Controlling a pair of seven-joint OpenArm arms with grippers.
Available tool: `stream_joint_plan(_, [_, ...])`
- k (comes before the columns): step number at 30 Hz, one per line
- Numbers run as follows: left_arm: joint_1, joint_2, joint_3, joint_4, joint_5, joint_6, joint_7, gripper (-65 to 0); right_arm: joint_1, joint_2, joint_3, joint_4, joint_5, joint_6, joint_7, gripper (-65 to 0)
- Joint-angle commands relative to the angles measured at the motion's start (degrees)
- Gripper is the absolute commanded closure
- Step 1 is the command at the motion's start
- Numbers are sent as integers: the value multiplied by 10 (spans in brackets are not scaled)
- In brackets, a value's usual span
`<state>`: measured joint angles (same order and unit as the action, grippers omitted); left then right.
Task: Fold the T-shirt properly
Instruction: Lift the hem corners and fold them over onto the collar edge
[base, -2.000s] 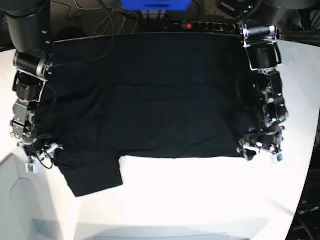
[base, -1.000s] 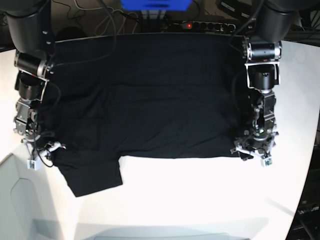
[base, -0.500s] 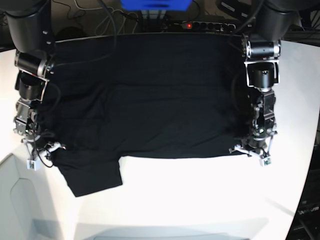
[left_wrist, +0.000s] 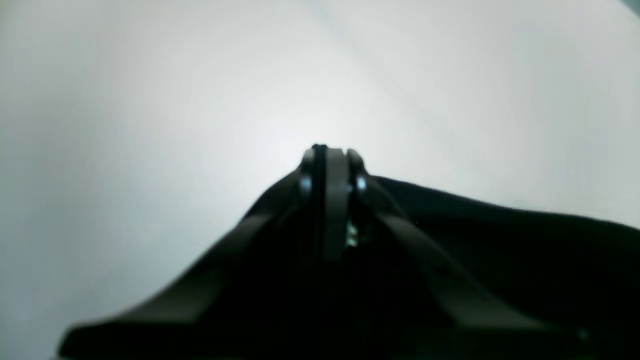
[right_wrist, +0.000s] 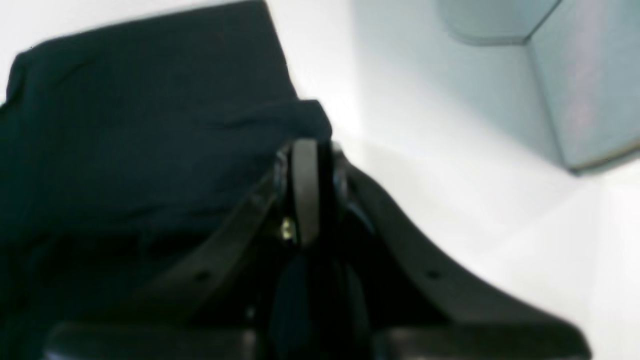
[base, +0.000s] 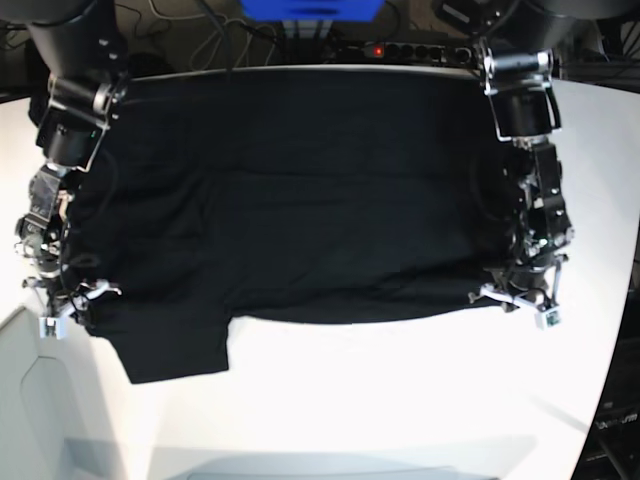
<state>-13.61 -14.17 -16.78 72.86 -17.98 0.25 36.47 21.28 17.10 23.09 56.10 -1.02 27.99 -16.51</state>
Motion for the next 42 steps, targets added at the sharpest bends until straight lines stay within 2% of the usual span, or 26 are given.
stream_joint_plan(1, [-12,-2,-7,24,-4,-4,-15,0,6,10,2,30,10,0,17,0])
stream_joint_plan(9, [56,-1,-27,104,-4,-4,-10,0,-78,-15,4,176,12,1,17,0])
stream_joint_plan(12, [85,-1,-28,146,-4,-1,-10,0,-111,-18,31,222,46,1,16,0])
stream_joint_plan(16, [128,-1,-28,199,-4,-1,-12,0,-152,-17,39,277,90,1,-24,0])
stream_joint_plan(20, [177,0,-28,254,-4,0,-15,0,-198,-16,57,320,117,1,-34,0])
stream_joint_plan(23, [210,12,-46,290,-4,-3,-16,0,-221,-17,66,334,120,1,-34,0])
stream_joint_plan(27, [243,44,-105,315,-4,-6,-13,0,-241,-17,96,336,119,42,-34,0])
stream_joint_plan(30, [267,47,-127,317,-4,-6,-15,0,-255,-18,117,337,119,63,-34,0])
stream_joint_plan(32, [283,47,-132,324,-14,-6,-15,0,-263,-18,124,337,119,66,-34,0])
stream_joint_plan(38, [331,45,-169,351,-97,-6,-10,0,-302,-18,132,338,120,68,-30,0])
stream_joint_plan(42, [362,46,-175,346,-110,-6,-15,0,-326,-19,133,338,120,68,-30,0])
